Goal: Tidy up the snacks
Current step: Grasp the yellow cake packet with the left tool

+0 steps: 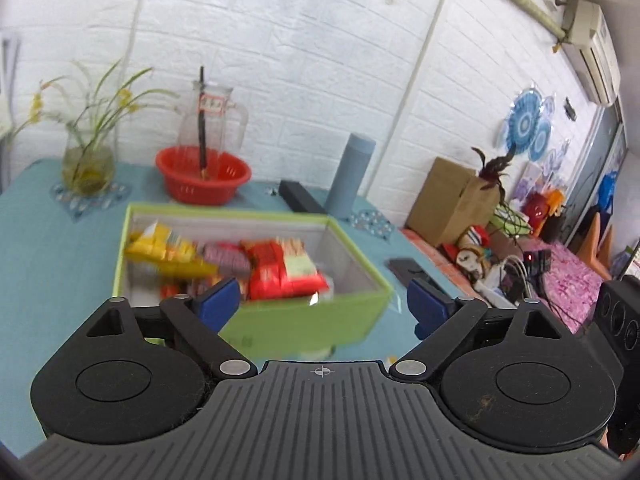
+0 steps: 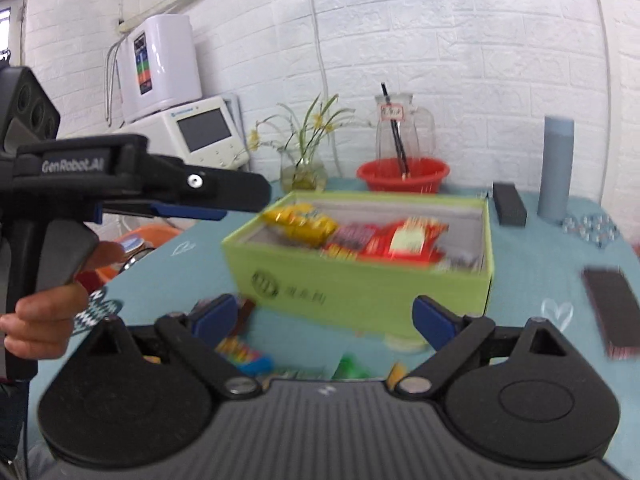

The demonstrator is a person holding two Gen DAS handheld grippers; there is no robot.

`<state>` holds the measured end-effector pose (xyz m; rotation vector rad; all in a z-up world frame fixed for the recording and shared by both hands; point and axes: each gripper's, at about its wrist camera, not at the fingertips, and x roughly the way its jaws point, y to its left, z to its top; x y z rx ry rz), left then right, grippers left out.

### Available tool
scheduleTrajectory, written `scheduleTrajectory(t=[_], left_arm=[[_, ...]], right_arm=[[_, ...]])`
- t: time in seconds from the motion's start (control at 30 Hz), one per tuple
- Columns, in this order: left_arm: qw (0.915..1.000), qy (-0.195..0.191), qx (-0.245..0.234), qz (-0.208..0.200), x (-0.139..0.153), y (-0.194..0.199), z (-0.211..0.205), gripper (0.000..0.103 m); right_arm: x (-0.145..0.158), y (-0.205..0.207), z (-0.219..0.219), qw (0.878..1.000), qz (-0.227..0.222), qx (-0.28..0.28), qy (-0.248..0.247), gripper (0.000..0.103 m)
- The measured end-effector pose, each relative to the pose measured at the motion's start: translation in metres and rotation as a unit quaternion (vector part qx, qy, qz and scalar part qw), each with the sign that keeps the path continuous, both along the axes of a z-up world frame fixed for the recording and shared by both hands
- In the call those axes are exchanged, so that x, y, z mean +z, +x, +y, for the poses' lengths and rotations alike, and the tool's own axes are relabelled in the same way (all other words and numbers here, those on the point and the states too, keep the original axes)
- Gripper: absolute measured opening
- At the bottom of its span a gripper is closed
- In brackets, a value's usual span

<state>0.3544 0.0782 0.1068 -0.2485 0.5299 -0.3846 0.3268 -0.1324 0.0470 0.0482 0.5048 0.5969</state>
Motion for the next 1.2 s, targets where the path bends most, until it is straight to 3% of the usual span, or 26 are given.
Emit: scheduleTrajectory(t=[0.2,0.33,0.5,0.67,0.73,0.83,0.9,1.03,1.2], left_arm=[[0.9972,0.012,0.065,0.034,-0.044,-0.082,0.023,0.081],[0.9871,0.02,0.15,0.053,-0.069,-0.129,0.055,0.081],[0.9764,0.042,0.196,0.079,-0.083,-0.141,0.086,0.081],[0.9857,0.007,0.142,0.09,-0.078,-0.112,0.105,0.082],[0.9859,-0.002,0.125,0.111,-0.082,-0.093,0.108,0.082],[0.9833,-0.004,0.109,0.145,-0.096,-0.073,0.11,0.067],[0.9814,-0.006,0.101,0.163,-0.105,-0.067,0.11,0.047],[0.9815,-0.004,0.087,0.17,-0.113,-0.076,0.104,0.031],[0.9824,0.012,0.084,0.167,-0.111,-0.099,0.081,0.03]], right_arm=[[-0.046,-0.068,0.01,0.997,0.071,-0.001,0.034,0.094],[-0.059,-0.095,0.029,0.995,0.093,0.014,0.046,0.094],[-0.058,-0.097,0.084,0.992,0.089,0.085,0.02,0.093],[-0.053,-0.075,0.149,0.986,0.068,0.146,-0.038,0.093],[-0.055,-0.062,0.169,0.984,0.069,0.154,-0.059,0.093],[-0.064,-0.044,0.192,0.98,0.081,0.16,-0.088,0.093],[-0.067,-0.042,0.201,0.978,0.072,0.165,-0.104,0.094],[-0.067,-0.051,0.199,0.976,0.059,0.172,-0.119,0.093],[-0.066,-0.079,0.182,0.979,0.027,0.157,-0.13,0.093]])
